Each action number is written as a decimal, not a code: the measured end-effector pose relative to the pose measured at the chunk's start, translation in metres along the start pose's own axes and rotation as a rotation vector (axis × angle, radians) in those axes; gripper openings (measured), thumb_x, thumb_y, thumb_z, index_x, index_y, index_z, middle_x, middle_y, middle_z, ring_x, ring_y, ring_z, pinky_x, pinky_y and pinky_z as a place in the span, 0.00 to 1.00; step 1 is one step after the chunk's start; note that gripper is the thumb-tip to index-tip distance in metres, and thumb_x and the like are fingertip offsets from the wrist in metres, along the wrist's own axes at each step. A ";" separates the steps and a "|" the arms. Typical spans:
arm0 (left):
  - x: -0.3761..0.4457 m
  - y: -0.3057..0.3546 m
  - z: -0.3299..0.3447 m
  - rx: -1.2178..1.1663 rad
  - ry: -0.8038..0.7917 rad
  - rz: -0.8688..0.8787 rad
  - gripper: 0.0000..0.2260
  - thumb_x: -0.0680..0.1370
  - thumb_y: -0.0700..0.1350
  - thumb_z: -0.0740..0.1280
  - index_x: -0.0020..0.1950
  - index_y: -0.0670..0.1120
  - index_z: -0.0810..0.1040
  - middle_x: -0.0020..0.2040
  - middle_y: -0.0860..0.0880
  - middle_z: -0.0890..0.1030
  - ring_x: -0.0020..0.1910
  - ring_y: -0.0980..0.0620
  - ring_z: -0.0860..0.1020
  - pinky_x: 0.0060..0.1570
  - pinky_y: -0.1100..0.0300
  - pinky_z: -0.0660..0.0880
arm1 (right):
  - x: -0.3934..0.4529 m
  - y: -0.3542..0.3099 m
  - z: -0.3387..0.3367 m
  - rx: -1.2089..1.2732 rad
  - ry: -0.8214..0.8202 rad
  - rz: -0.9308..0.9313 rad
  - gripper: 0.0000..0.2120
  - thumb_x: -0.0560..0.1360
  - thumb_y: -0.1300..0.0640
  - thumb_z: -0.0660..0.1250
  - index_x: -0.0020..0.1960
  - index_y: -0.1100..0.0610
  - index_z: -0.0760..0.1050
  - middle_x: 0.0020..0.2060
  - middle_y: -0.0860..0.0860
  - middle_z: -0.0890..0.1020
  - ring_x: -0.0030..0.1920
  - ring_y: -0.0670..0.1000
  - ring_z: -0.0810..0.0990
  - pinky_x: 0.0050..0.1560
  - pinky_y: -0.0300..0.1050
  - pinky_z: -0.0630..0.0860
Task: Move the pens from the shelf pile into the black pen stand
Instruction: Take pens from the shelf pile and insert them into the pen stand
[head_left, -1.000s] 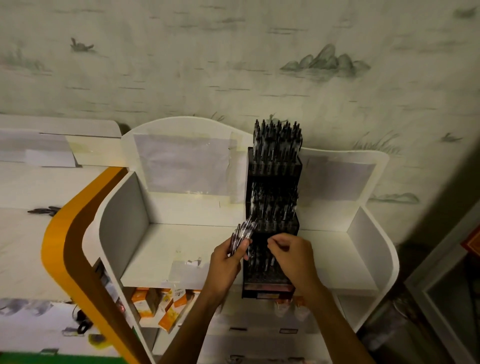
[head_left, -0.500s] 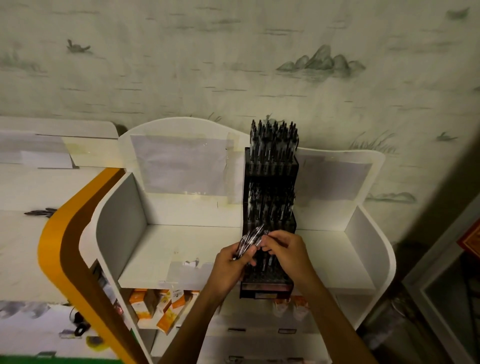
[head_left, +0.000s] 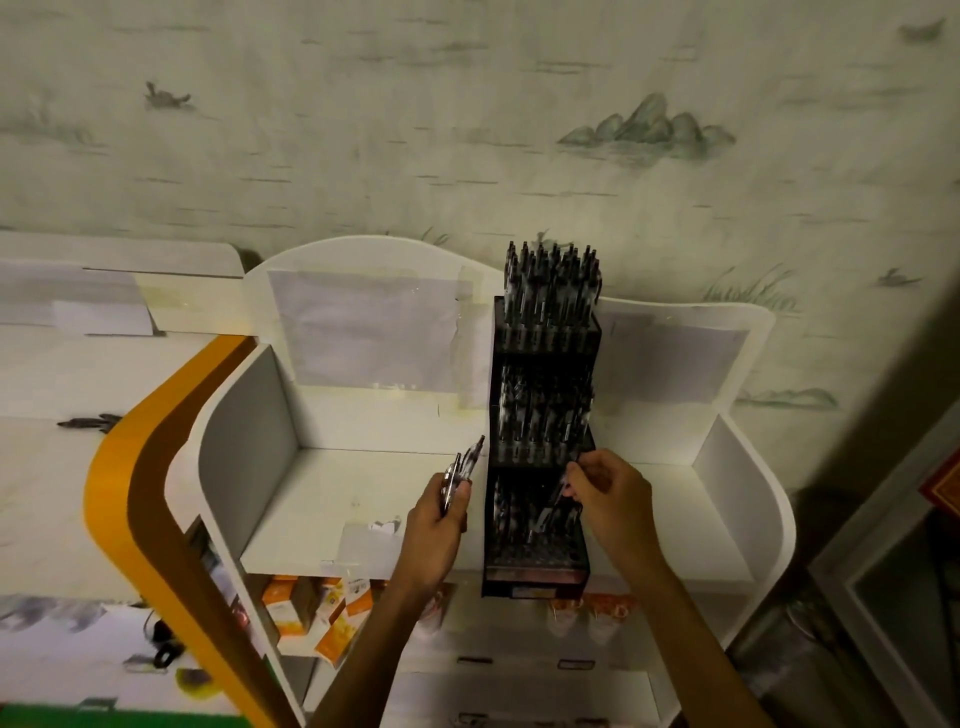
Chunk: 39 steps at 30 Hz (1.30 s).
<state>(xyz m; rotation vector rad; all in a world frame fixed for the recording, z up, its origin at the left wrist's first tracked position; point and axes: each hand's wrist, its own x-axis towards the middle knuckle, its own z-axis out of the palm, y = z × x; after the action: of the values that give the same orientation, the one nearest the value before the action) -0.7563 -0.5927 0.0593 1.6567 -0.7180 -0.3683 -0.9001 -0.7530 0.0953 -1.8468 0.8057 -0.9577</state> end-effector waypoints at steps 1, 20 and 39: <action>0.000 -0.001 0.000 -0.003 0.011 0.003 0.08 0.84 0.53 0.59 0.51 0.51 0.74 0.34 0.51 0.74 0.32 0.60 0.71 0.41 0.61 0.73 | -0.001 0.001 0.000 -0.041 0.006 -0.031 0.03 0.77 0.58 0.69 0.44 0.54 0.78 0.36 0.47 0.84 0.38 0.45 0.83 0.44 0.39 0.80; -0.003 0.002 -0.001 -0.031 0.030 -0.016 0.09 0.83 0.52 0.60 0.46 0.52 0.73 0.34 0.55 0.74 0.35 0.60 0.73 0.41 0.71 0.73 | -0.015 0.027 0.016 -0.300 -0.043 -0.158 0.02 0.76 0.58 0.71 0.48 0.55 0.82 0.37 0.45 0.82 0.38 0.39 0.80 0.41 0.24 0.73; -0.007 0.026 0.012 -0.131 -0.029 -0.027 0.06 0.83 0.48 0.62 0.51 0.49 0.78 0.33 0.62 0.78 0.34 0.66 0.74 0.37 0.72 0.71 | -0.013 0.021 0.003 -0.278 -0.079 -0.115 0.04 0.73 0.55 0.74 0.47 0.55 0.84 0.38 0.43 0.84 0.39 0.39 0.81 0.46 0.32 0.78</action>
<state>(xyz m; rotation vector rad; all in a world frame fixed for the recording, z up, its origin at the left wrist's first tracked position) -0.7754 -0.5993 0.0811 1.5413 -0.6796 -0.4506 -0.9066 -0.7493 0.0716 -2.1771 0.8237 -0.8714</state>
